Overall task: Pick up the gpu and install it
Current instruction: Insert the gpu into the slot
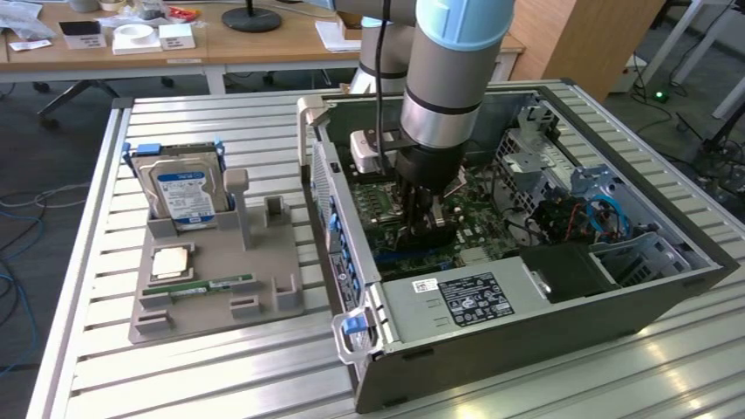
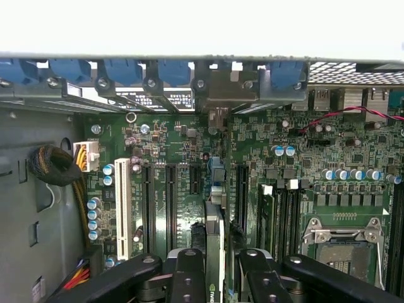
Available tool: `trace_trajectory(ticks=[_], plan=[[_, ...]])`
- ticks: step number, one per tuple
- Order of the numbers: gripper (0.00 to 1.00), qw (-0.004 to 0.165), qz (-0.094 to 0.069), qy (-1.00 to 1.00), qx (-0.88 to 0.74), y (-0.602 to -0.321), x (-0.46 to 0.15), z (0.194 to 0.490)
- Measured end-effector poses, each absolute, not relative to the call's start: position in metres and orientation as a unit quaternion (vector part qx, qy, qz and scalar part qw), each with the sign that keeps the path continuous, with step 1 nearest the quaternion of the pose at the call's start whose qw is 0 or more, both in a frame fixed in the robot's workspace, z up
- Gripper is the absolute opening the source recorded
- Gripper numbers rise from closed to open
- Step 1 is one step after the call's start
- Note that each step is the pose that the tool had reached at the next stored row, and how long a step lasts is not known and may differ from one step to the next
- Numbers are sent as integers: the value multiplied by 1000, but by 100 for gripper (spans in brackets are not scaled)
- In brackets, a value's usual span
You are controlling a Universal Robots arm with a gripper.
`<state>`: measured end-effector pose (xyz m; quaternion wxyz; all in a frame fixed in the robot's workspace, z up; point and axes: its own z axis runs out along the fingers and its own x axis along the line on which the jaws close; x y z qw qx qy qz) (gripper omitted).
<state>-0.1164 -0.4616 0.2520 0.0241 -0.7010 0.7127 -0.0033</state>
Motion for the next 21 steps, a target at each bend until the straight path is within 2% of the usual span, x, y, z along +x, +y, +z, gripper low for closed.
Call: trace_trajectory(ticks=[21], plan=[[25, 26, -4, 711, -702, -462, -119, 251]])
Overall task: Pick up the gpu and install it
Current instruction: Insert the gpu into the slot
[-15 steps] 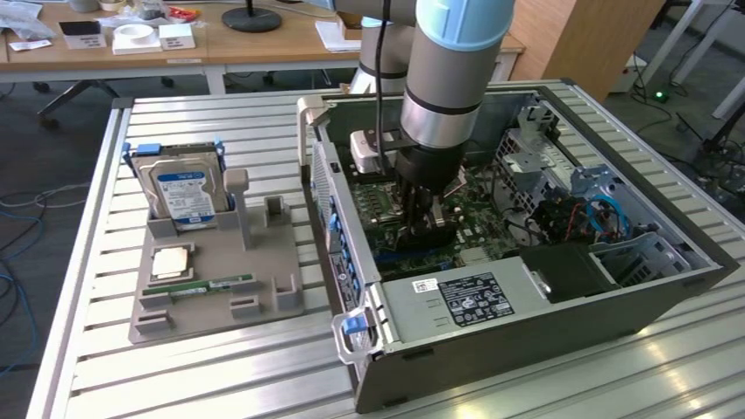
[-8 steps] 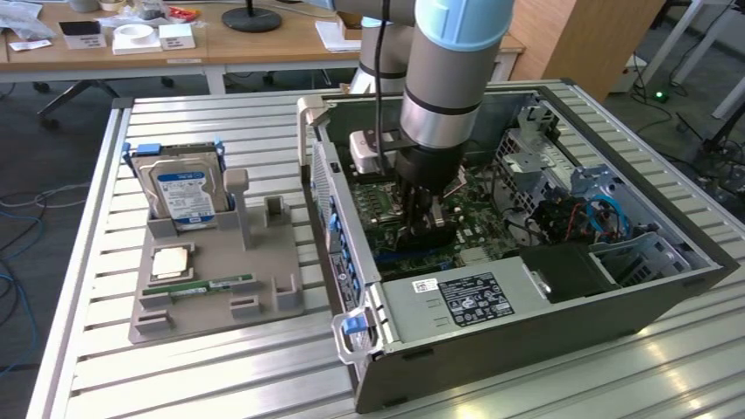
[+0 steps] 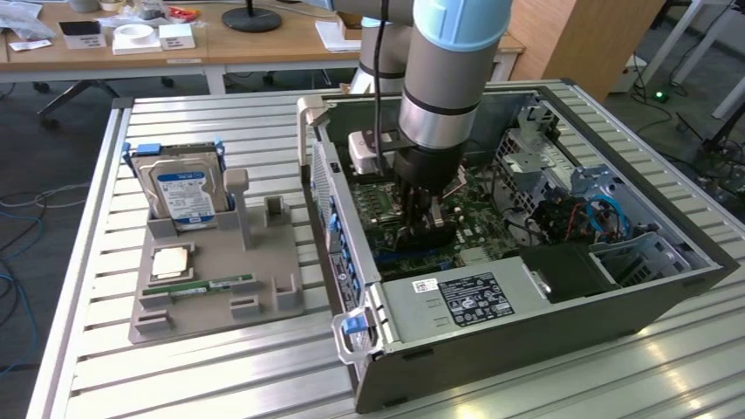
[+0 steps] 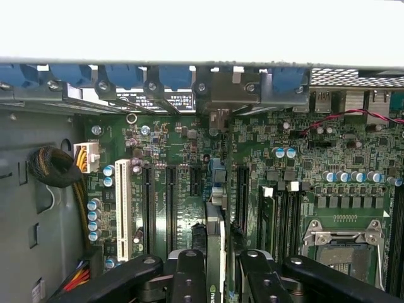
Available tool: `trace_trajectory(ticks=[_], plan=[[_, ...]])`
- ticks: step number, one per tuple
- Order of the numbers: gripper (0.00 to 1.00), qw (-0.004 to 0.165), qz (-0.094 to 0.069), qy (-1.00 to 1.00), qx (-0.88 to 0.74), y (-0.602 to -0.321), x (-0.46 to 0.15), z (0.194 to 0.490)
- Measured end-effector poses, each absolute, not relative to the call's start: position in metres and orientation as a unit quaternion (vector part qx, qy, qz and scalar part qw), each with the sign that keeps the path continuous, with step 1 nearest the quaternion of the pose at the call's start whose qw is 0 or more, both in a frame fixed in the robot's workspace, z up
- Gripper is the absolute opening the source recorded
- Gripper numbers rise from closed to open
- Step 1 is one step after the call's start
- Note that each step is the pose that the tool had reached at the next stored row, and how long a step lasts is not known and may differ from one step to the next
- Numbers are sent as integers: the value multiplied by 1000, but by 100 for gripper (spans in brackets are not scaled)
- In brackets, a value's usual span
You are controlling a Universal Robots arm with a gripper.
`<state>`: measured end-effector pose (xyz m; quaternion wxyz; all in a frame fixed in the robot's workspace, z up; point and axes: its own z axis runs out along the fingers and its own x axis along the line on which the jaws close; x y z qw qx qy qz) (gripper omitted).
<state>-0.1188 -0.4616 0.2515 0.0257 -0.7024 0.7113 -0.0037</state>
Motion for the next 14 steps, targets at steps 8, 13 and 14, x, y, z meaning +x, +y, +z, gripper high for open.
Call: trace_trajectory(ticks=[8, 13, 14], plan=[[25, 26, -4, 711, -703, -462, -119, 251], [25, 26, -4, 711, -703, -462, -119, 251], [25, 26, -4, 711, -703, -462, -119, 251]])
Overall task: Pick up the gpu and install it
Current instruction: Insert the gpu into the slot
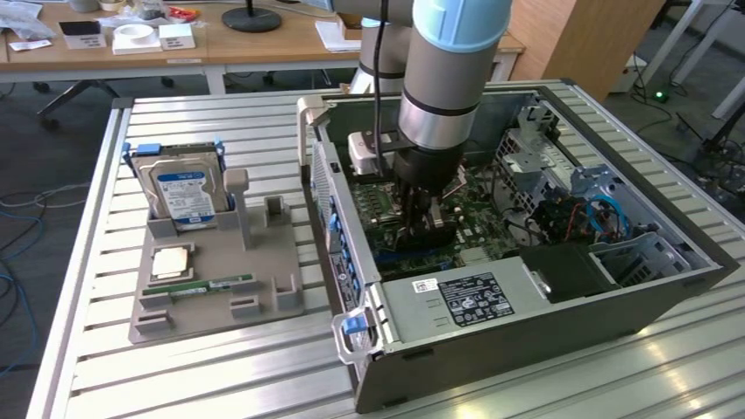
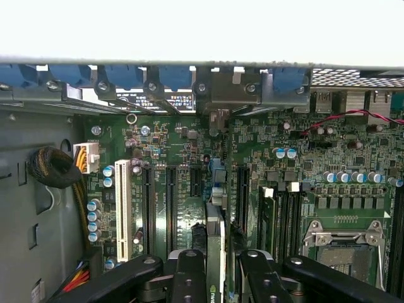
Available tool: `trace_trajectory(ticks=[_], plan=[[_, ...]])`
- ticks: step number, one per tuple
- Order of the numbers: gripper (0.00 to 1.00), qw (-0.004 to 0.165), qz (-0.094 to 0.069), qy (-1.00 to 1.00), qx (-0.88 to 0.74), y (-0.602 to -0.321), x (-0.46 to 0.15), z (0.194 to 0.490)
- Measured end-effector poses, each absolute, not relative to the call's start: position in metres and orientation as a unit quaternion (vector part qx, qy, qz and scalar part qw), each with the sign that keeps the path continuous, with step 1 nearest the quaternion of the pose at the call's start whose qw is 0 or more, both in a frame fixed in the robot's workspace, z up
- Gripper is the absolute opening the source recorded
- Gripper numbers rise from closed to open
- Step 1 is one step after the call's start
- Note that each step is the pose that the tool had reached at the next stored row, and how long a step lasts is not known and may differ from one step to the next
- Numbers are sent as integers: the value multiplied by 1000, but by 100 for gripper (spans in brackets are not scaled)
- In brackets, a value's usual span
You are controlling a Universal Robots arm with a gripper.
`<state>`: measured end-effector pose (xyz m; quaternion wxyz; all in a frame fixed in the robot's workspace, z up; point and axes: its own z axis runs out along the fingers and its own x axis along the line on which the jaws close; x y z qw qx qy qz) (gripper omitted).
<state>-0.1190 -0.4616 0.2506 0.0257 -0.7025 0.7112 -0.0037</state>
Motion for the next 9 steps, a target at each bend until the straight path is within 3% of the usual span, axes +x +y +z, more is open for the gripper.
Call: trace_trajectory(ticks=[9], plan=[[25, 26, -4, 711, -703, -462, -119, 250]])
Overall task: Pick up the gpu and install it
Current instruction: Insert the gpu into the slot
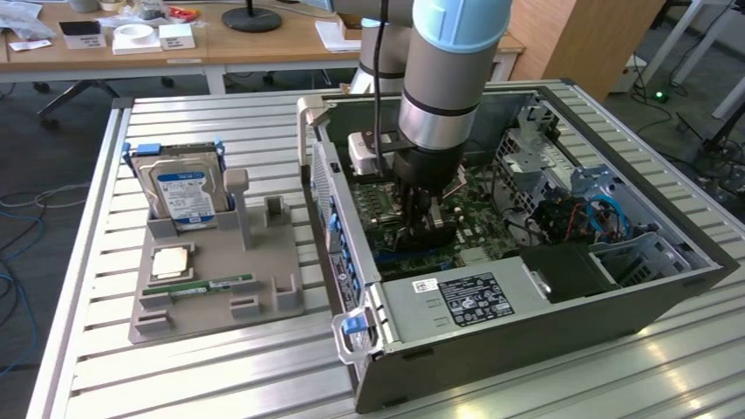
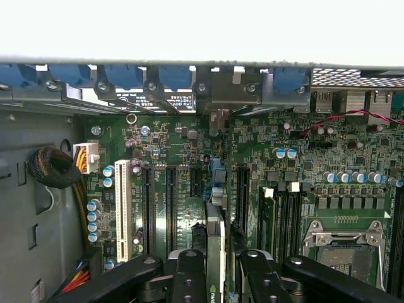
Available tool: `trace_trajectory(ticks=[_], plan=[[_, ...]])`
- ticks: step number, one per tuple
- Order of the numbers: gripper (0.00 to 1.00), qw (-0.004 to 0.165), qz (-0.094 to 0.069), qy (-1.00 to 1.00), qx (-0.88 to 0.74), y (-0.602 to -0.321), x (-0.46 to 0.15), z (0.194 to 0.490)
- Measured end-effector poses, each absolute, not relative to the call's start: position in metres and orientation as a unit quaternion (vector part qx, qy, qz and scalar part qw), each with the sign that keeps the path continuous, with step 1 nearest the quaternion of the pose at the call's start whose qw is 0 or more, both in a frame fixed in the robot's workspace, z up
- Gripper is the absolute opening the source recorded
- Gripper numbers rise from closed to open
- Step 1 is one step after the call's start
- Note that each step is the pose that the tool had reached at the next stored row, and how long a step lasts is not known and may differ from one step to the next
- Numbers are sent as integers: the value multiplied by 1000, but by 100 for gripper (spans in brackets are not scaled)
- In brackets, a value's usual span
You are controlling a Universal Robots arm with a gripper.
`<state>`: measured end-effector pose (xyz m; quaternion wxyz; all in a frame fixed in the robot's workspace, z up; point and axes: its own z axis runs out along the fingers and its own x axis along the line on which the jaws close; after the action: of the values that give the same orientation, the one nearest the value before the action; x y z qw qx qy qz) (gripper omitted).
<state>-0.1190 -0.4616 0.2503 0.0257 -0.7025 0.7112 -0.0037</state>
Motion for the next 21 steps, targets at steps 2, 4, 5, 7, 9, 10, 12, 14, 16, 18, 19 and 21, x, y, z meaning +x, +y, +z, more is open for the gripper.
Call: trace_trajectory(ticks=[2, 4, 5, 7, 9, 10, 12, 14, 16, 18, 19, 21], plan=[[25, 26, -4, 711, -703, -462, -119, 250], [25, 26, -4, 711, -703, -462, -119, 250], [25, 26, -3, 711, -702, -461, -119, 250], [32, 26, -4, 711, -702, -461, -119, 250], [38, 26, -4, 711, -703, -462, -119, 250], [44, 26, -4, 711, -703, -462, -119, 250], [50, 26, -4, 711, -703, -462, -119, 250], [56, 26, -4, 711, -703, -462, -119, 250], [56, 26, -4, 711, -703, -462, -119, 250], [56, 26, -4, 711, -703, -462, -119, 253], [56, 26, -4, 711, -703, -462, -119, 255], [56, 26, -4, 711, -702, -462, -119, 261]])
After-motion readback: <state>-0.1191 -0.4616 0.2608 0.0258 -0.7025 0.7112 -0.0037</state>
